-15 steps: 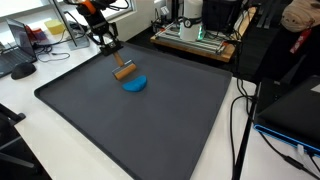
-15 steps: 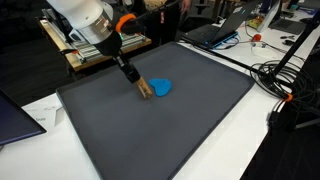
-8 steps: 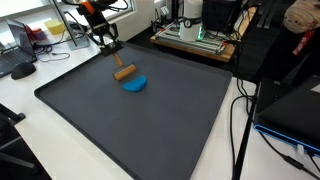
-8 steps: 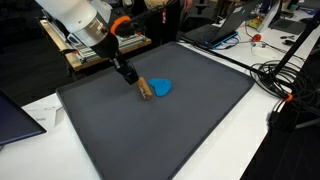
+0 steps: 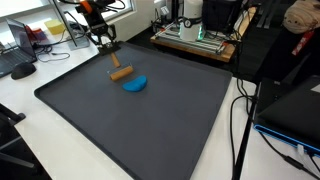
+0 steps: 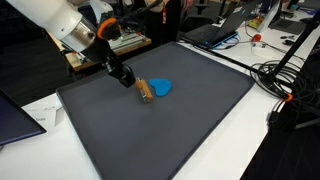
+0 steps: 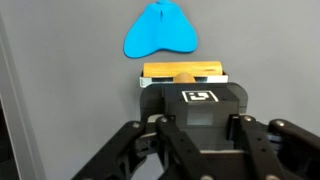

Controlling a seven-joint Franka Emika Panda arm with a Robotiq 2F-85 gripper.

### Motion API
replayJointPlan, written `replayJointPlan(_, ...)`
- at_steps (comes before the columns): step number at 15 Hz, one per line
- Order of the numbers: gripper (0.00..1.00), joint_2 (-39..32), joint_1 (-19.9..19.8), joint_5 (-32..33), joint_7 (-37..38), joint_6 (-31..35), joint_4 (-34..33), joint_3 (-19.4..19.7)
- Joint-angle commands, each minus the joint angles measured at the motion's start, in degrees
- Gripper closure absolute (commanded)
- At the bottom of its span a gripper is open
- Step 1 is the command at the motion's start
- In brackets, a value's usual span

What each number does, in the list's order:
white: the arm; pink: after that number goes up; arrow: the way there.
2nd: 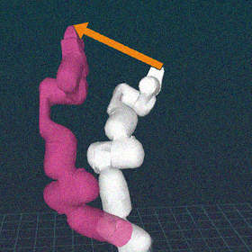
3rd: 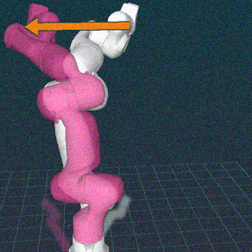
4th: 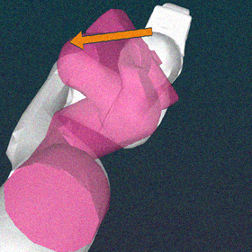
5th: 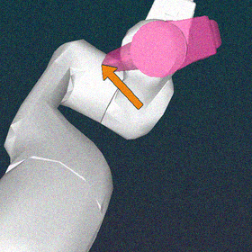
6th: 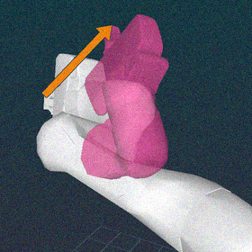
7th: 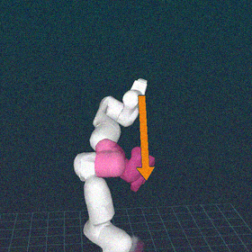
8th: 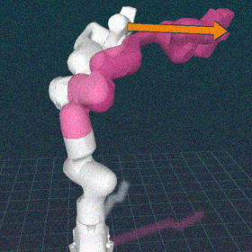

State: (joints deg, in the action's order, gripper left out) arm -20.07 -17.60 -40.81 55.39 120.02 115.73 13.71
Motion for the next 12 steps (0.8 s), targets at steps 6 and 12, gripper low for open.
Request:
replayJointPlan(6,0.78,-1.84,-3.00,-7.45,-11.09,-6.63,0.39,0.59)
replayJointPlan(12,0.53,-3.64,-1.68,-6.87,-11.89,-7.28,-0.14,2.01)
